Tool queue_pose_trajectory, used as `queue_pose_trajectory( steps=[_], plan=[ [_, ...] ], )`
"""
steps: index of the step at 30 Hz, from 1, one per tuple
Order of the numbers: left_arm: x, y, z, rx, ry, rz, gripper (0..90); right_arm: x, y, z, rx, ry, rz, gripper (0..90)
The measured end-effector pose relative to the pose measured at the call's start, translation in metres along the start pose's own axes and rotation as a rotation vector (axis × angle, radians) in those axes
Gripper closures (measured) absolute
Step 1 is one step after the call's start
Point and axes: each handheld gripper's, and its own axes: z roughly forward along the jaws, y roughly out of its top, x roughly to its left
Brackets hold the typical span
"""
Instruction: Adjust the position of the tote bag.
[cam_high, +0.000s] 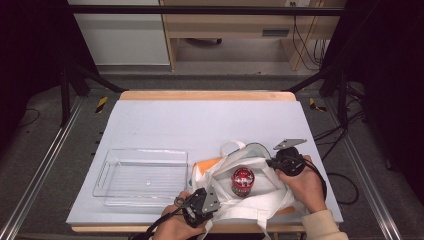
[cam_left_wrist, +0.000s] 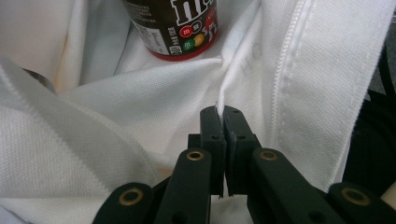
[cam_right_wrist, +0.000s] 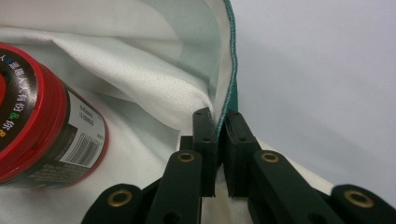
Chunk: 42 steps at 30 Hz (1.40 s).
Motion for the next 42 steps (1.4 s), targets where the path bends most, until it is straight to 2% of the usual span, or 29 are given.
queue_pose_trajectory(
  steps=[10, 15, 17, 31, 35, 37, 38, 39, 42],
  plan=[
    [-0.002, -0.002, -0.001, 0.007, -0.007, 0.001, 88.4, -0.002, 0.001, 0.004, 0.004, -0.013, 0.011, 85.5],
    [-0.004, -0.001, -0.004, 0.018, -0.005, 0.022, 88.6, 0.0, 0.003, 0.001, -0.007, -0.025, 0.01, 85.5],
    [-0.004, -0.002, -0.004, 0.017, -0.008, 0.018, 88.7, 0.0, 0.005, 0.0, -0.003, -0.03, 0.009, 85.5],
    [-0.004, -0.005, -0.003, 0.015, -0.014, 0.024, 88.6, -0.004, 0.002, 0.007, 0.001, -0.025, 0.038, 85.2],
    [-0.004, -0.005, -0.003, 0.008, -0.013, 0.018, 88.4, -0.002, 0.001, 0.006, -0.005, -0.023, 0.023, 84.0],
    [-0.003, -0.005, -0.003, -0.009, -0.006, 0.013, 87.0, -0.002, 0.0, 0.003, -0.018, -0.022, 0.016, 76.8],
    [-0.003, -0.005, -0.004, -0.017, -0.002, 0.006, 84.8, -0.002, 0.0, 0.002, -0.024, -0.023, 0.015, 70.1],
    [-0.002, -0.004, -0.005, -0.024, -0.002, 0.0, 80.1, -0.003, -0.002, -0.003, -0.043, -0.031, 0.012, 56.7],
    [-0.001, -0.002, -0.01, -0.05, 0.02, -0.005, 68.8, -0.003, -0.002, -0.018, -0.076, -0.023, 0.009, 41.5]
  ],
)
